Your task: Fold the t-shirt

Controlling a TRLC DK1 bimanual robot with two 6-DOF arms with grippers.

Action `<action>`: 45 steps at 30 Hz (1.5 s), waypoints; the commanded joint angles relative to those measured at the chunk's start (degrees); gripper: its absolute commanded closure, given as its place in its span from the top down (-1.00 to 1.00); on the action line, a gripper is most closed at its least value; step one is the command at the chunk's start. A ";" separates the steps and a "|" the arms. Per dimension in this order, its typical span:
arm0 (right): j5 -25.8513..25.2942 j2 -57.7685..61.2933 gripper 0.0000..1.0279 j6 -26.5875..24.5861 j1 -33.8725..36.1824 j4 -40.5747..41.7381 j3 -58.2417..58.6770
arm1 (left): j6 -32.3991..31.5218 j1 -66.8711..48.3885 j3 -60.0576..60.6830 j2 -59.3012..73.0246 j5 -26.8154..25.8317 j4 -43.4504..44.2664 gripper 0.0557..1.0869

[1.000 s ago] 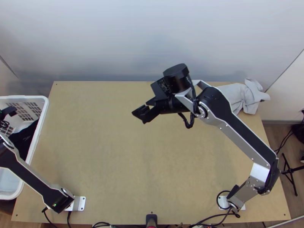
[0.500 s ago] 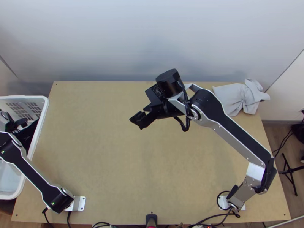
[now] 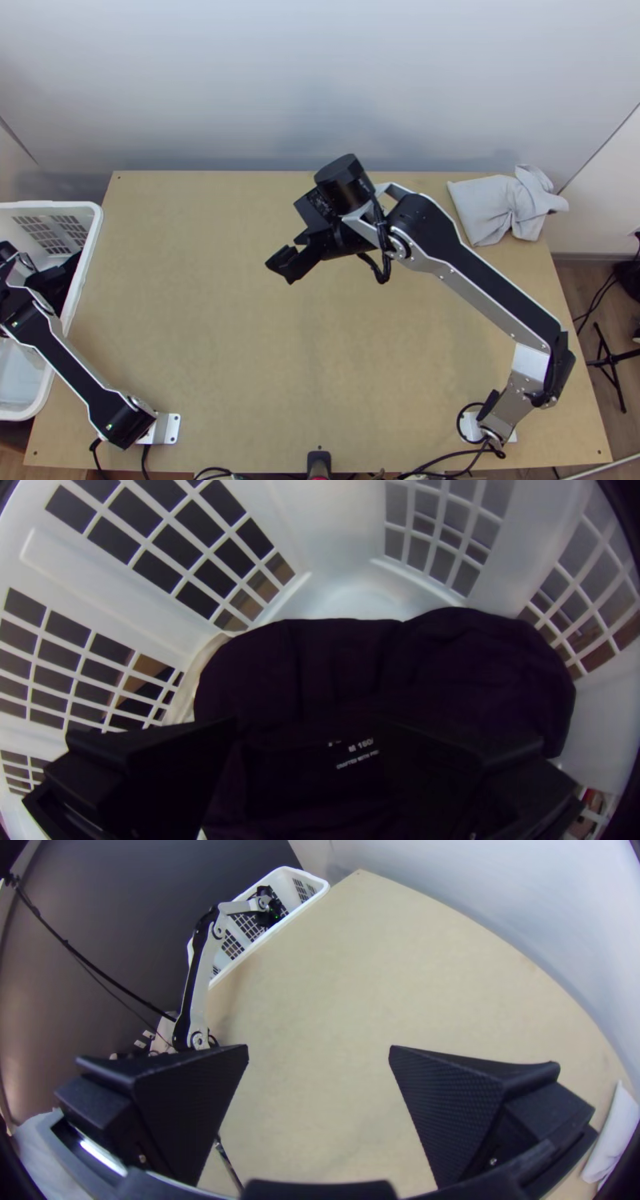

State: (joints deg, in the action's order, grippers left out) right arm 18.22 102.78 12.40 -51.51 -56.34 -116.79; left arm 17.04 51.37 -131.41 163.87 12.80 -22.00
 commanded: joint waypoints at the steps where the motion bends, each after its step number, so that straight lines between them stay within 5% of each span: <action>1: -0.11 0.58 0.91 0.16 -1.05 -0.88 -0.01 | 3.70 0.74 -1.65 4.88 3.46 5.39 0.90; 8: -0.20 0.67 0.91 0.34 -2.46 -1.94 0.95 | 11.97 1.97 -2.71 11.12 8.21 15.58 0.87; 9: -0.20 0.75 0.91 0.34 -2.55 -1.94 1.13 | 12.23 2.59 -2.71 11.56 8.12 16.64 0.56; 11: -0.38 1.02 0.91 0.25 -2.55 -1.94 1.13 | 13.11 3.82 -2.79 11.82 6.98 19.45 -0.97; 18: -0.99 2.16 0.91 -0.36 -2.37 -1.94 1.74 | 5.81 5.58 -1.83 1.19 4.96 9.43 -0.92; 33: -1.87 3.30 0.91 -1.51 -2.90 -1.85 -1.24 | 0.54 4.35 2.48 -31.16 -3.66 -12.01 -0.92; 45: -3.98 1.81 0.91 -3.00 -2.72 -1.85 -2.39 | -1.39 0.66 4.50 -41.00 -7.26 -27.57 -0.81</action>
State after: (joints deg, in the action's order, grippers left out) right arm 15.35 105.38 10.00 -54.30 -58.19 -118.83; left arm 17.50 53.36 -127.83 127.92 9.02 -41.25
